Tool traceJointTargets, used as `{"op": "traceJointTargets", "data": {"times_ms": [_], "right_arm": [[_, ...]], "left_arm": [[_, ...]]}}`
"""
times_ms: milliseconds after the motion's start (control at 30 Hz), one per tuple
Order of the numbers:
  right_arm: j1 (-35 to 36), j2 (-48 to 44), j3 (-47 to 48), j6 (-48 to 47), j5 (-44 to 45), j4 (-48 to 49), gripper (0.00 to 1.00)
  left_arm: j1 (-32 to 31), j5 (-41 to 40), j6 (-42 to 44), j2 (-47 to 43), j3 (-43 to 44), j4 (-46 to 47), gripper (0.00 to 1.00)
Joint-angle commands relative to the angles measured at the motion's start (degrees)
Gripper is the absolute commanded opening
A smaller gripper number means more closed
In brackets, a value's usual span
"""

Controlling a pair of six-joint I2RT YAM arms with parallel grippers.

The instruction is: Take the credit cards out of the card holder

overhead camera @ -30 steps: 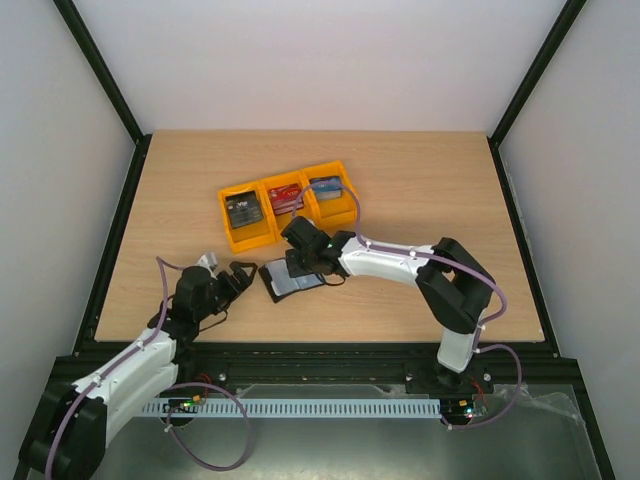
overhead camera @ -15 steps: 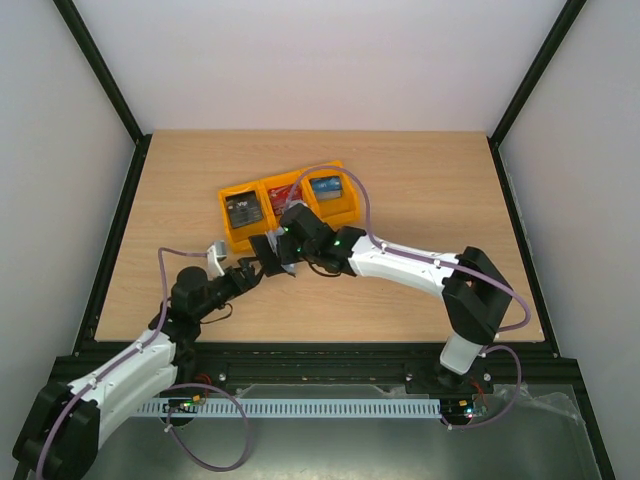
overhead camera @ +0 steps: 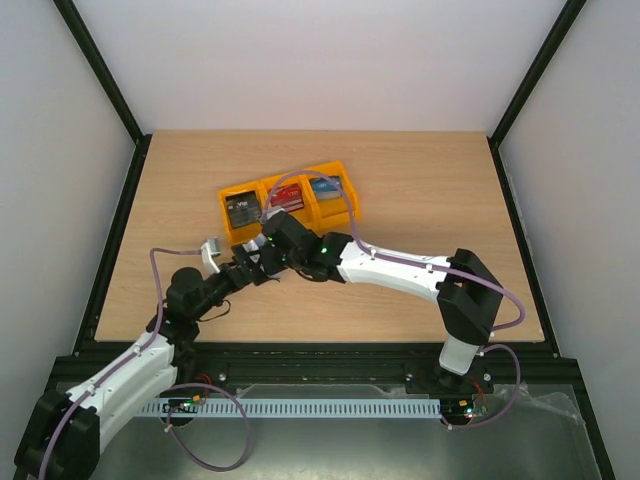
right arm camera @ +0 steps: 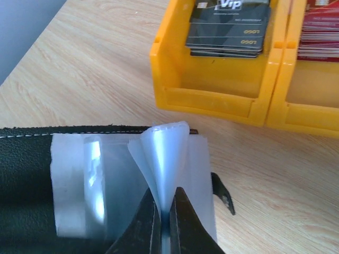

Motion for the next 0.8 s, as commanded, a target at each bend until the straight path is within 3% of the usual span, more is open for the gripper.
{"op": "traceJointTargets", "data": {"times_ms": [0, 133, 333, 467, 567, 667, 767], "right_arm": [[1.04, -1.88, 0.01, -2.82, -1.29, 3.05, 0.02], [1.04, -4.17, -1.68, -4.02, -2.72, 5.48, 0.02], [0.98, -6.91, -3.43, -6.48, -4.63, 7.46, 0.03], [0.51, -11.2, -5.07, -11.37, -7.5, 7.91, 0.32], [-0.93, -17.43, -5.7, -18.74, -9.23, 5.35, 0.53], [-5.49, -24.59, -8.09, -23.31, -13.75, 5.36, 0.67], [-10.98, -30.7, -10.48, -26.92, -24.14, 6.42, 0.79]], "left_arm": [[1.72, -3.11, -2.19, -0.25, -0.45, -2.73, 0.84], [1.78, -2.53, -1.84, -0.55, -0.4, -2.25, 0.49], [2.05, 0.19, -0.02, -1.2, -0.4, 0.82, 0.07], [5.09, 3.46, 3.39, -2.87, -0.23, 4.84, 0.02], [8.02, 9.0, 11.09, -4.82, 0.74, 11.08, 0.02], [9.95, 16.86, 18.94, -6.66, 2.77, 15.99, 0.02], [10.11, 26.72, 24.93, -8.04, 5.46, 17.63, 0.02]]}}
